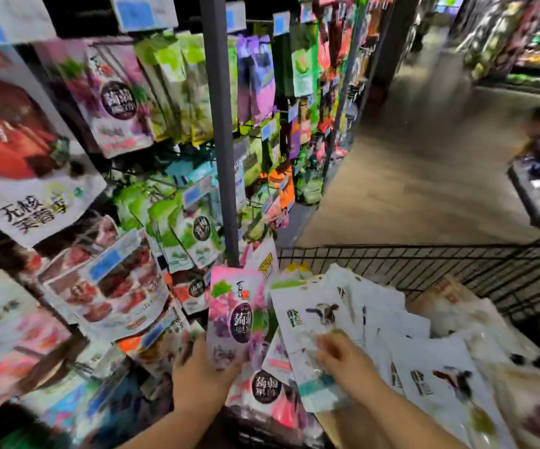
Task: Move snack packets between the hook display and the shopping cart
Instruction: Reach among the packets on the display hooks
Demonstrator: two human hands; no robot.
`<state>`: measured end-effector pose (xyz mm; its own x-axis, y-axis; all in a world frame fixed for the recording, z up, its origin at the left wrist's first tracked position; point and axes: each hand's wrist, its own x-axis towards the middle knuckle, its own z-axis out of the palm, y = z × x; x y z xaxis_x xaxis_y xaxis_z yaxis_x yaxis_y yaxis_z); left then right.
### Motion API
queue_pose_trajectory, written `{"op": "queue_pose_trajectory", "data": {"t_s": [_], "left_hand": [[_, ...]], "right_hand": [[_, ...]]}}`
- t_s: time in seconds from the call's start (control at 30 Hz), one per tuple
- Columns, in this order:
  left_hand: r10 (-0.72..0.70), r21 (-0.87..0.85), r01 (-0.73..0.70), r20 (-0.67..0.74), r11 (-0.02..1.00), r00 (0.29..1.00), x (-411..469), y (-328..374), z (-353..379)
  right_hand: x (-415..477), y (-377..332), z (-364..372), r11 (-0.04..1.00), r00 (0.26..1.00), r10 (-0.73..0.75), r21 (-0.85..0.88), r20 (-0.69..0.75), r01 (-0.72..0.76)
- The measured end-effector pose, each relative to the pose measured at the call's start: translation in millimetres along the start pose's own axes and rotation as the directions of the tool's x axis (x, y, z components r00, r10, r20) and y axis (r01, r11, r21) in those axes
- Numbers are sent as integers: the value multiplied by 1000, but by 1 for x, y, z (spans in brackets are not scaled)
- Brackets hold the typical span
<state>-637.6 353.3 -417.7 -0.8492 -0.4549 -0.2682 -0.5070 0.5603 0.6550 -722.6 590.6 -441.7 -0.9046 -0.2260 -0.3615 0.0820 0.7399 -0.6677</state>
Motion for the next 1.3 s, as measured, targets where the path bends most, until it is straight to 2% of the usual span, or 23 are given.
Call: {"op": "queue_pose_trajectory", "data": {"t_s": [0.1,0.2,0.3,0.4,0.53,0.7,1.07,1.3], "left_hand": [[-23,-37,23,-4,999,1000,4,-7,7],[-10,-14,10,8,1000,1000,10,-10,15],[-4,-82,1,-29,997,1000,16,-11,16],[8,-101,-11,-33,995,999,27,-9,21],[101,-2,-101,-9,995,995,46,4,26],[141,122,-144,31,982,990,71,16,36],[190,172,-198,61,965,980,116,34,59],[223,152,-231,67,961,973,139,45,64]], "right_hand": [[-6,5,1,982,997,-51,-180,59,61],[-10,2,8,910,984,-104,-386,147,154],[-8,5,21,846,975,-109,-497,196,194],[2,15,29,795,981,-94,-581,171,177],[21,27,22,782,994,-33,-616,104,90],[44,33,6,766,998,16,-643,61,27],[78,53,-44,810,992,116,-574,-53,-125],[87,94,-82,783,940,269,-521,-209,-340]]}}
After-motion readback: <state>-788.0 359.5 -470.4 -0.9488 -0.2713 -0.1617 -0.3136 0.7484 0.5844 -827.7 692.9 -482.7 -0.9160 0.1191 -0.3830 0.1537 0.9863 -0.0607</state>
